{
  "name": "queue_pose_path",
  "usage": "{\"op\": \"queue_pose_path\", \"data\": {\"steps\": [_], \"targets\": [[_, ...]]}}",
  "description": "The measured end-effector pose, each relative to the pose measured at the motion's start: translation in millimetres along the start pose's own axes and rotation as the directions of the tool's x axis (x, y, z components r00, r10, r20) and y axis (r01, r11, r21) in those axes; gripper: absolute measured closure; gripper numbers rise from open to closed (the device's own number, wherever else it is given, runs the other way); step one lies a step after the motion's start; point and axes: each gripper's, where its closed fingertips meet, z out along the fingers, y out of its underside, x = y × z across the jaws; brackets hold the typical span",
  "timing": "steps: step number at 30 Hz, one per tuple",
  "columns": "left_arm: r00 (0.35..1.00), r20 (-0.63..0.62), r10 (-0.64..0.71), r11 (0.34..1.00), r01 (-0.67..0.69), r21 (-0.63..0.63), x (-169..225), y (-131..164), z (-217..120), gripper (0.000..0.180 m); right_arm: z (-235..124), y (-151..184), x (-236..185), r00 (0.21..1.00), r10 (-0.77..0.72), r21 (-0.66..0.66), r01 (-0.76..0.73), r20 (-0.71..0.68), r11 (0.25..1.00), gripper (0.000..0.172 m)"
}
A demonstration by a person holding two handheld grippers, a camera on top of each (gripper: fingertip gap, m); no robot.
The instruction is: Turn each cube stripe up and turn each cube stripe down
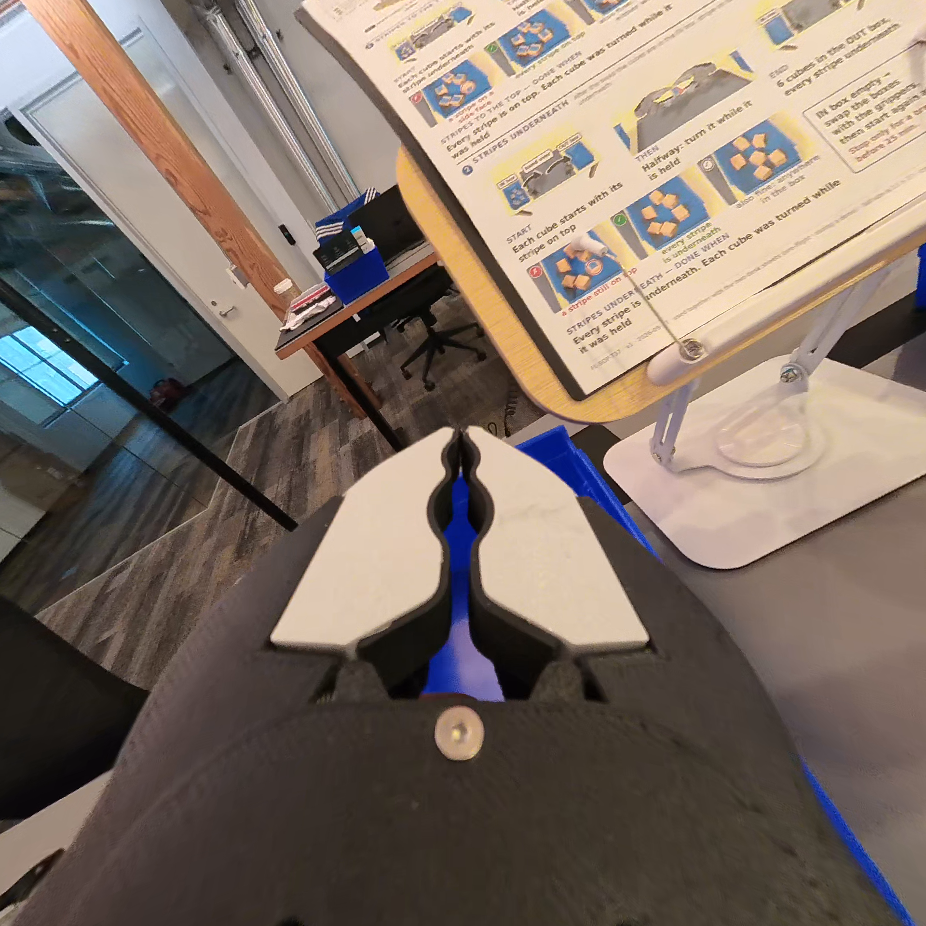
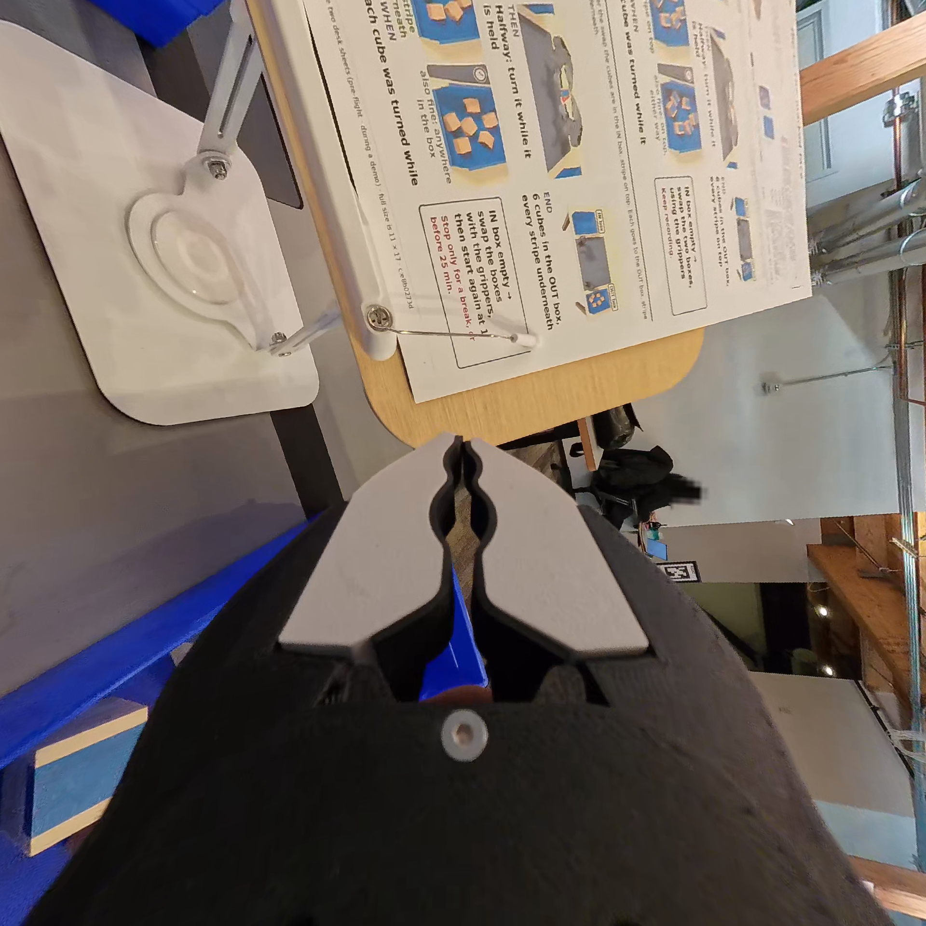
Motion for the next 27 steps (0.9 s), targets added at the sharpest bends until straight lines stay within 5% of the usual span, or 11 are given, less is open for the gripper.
{"op": "queue_pose_path", "data": {"steps": [1, 15, 27], "targets": [[1.000, 0.001, -0.012, 1.000, 0.012, -0.006, -1, 2, 1, 0.180, 0, 1, 1, 1.000, 0.003, -0.001, -0.003, 0.000, 1.000, 0.171], [0.998, 0.032, -0.056, 0.997, 0.058, -0.042, -25, 21, 2, 0.176, 2, 11, 8, 1.000, 0.020, -0.013, -0.020, -0.019, 1.000, 0.170], [0.988, 0.027, -0.155, 0.988, 0.155, -0.016, -33, 27, 5, 0.138, -2, 12, 17, 0.998, 0.036, -0.003, -0.036, -0.043, 0.999, 0.157]]}}
